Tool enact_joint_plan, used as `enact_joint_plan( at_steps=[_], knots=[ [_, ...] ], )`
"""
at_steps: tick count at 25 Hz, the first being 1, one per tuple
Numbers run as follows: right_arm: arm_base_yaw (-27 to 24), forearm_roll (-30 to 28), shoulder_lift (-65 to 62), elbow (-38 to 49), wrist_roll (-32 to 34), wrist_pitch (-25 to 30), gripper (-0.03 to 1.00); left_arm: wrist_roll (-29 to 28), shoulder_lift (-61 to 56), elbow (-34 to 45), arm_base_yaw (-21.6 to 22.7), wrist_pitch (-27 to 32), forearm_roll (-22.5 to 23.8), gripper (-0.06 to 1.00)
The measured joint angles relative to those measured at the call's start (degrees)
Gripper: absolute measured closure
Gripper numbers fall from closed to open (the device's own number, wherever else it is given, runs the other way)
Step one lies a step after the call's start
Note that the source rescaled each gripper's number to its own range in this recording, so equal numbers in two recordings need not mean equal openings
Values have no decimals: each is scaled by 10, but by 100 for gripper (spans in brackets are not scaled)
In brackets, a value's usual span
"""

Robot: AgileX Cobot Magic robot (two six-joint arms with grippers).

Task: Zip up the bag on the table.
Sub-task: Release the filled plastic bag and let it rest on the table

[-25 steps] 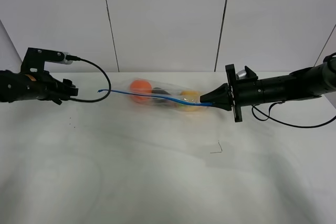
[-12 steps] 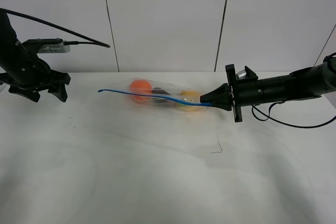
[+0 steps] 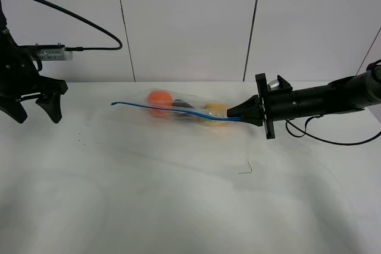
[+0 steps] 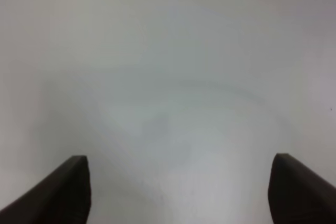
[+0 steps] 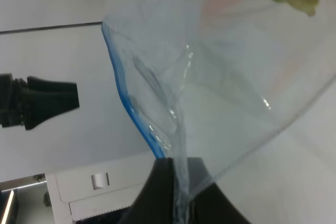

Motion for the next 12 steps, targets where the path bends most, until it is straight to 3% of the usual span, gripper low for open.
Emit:
enact_joint_plan(
  at_steps=[5,12],
  knots=[
    [0,-2,0,0,0,0,97,-8,-31,26,0,0,1,-4],
    [0,-2,0,0,0,0,97,11,-149,143,0,0,-1,-4]
  ],
)
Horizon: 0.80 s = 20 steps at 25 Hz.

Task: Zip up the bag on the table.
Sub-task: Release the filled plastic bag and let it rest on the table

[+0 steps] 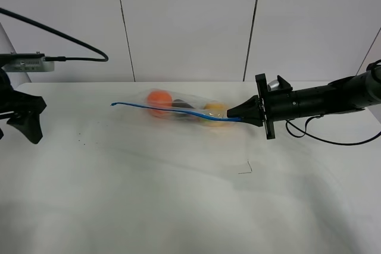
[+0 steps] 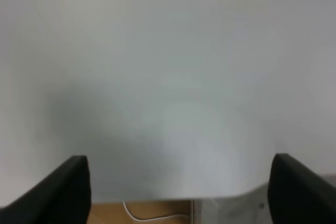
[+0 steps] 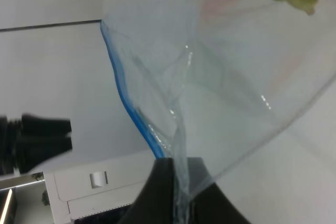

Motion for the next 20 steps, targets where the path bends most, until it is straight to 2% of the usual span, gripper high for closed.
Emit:
enact_joint_plan(
  at_steps=[9,17,20],
  knots=[
    [0,-1,0,0,0,0,97,1,-205,184,0,-1,-1,-4],
    [0,-3,0,0,0,0,97,1,-395,351,0,-65,-2,-4],
    [0,-3,0,0,0,0,97,1,-447,372,0,-68,-2,-4]
  ],
)
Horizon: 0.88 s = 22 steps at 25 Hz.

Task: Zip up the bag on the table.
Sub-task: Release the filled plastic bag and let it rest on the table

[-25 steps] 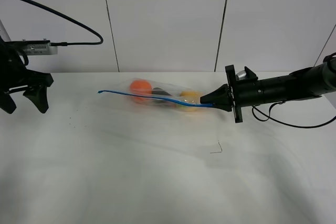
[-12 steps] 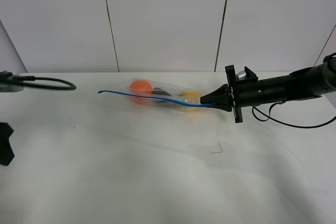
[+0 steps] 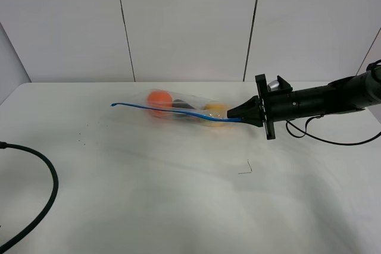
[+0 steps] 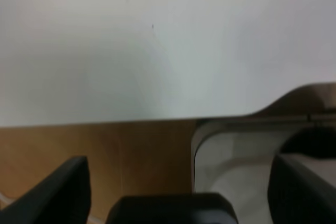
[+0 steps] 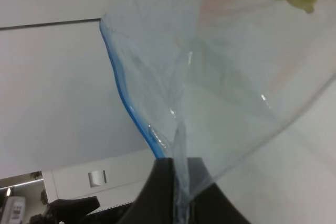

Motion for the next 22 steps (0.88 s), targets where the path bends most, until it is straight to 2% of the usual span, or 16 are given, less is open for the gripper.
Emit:
enact_joint_plan(
  at_steps=[12,22],
  knots=[
    [0,-1,0,0,0,0,97,0,-102,1,0,-4,-2,-4],
    [-1,-1,0,0,4,0,97,0,-272,2,0,-5,-1,-4]
  ],
)
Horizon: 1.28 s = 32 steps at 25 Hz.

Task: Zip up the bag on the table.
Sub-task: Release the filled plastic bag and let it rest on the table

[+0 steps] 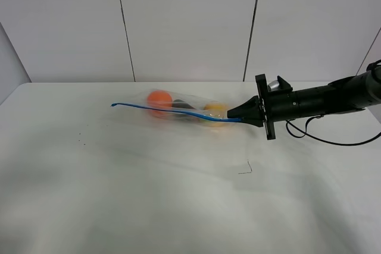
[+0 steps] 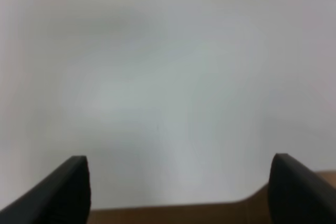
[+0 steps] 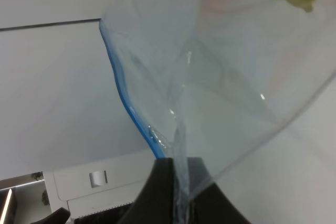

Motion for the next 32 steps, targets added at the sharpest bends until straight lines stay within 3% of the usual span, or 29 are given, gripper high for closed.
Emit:
enact_joint_plan(
  at_steps=[11,21,22,24,26,28,32],
  knots=[
    [-1,0,0,0,0,0,97,0,-112,3,0,1,0,-4],
    [-1,-15,0,0,15,0,94,0,-119,3,0,1,0,-4],
    [-1,-22,0,0,20,0,88,0,-119,3,0,1,0,-4],
    [-1,-38,0,0,27,0,67,0,-119,3,0,1,0,-4],
    [-1,-60,0,0,37,0,33,0,-119,3,0,1,0,-4],
    [-1,-89,0,-8,54,0,11,0,-119,3,0,1,0,-4],
    [-1,-215,0,-85,143,2,1,0,-119,3,0,1,0,-4]
  ],
)
